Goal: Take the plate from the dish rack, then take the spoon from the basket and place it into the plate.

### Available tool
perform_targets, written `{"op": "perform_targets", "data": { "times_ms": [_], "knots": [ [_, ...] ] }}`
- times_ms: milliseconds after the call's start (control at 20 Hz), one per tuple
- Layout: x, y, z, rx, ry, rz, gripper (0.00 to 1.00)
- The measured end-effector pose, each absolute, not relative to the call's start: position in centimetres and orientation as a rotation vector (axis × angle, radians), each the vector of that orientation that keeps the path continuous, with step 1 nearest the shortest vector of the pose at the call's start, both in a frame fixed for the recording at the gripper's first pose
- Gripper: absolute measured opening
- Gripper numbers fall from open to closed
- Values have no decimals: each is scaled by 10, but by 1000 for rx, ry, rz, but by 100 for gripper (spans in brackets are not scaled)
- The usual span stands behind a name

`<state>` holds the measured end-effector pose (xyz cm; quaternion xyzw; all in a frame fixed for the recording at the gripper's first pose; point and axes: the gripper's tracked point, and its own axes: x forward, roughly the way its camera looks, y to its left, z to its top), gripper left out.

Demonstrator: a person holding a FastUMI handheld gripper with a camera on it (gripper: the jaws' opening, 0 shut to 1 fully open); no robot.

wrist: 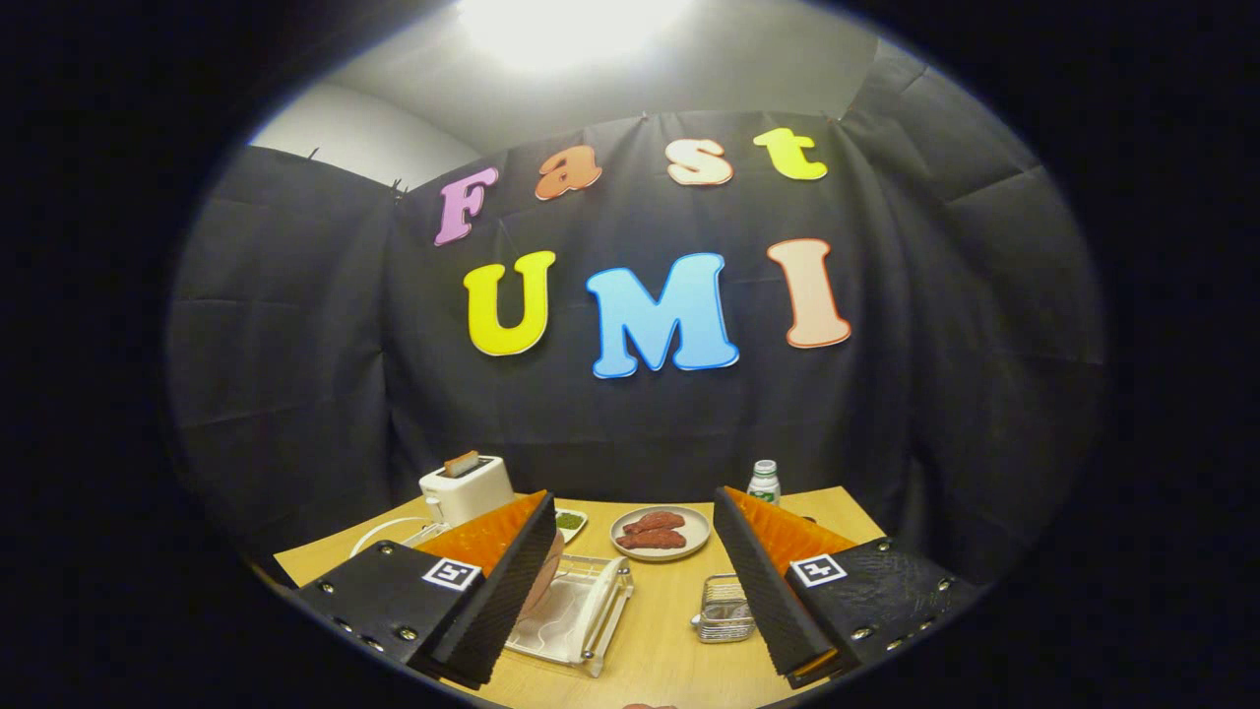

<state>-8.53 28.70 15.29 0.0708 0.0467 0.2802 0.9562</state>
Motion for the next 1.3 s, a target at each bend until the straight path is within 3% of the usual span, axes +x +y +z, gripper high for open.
{"op": "perform_targets", "data": {
  "times_ms": [250,550,1150,1250,1300],
  "knots": [
    [-63,349,145,127,212,668,99],
    [-39,412,85,59,517,743,99],
    [-43,469,-20,-29,1034,770,99],
    [-48,473,-30,-36,1093,765,92],
    [-51,476,-38,-43,1128,761,80]
  ]
}}
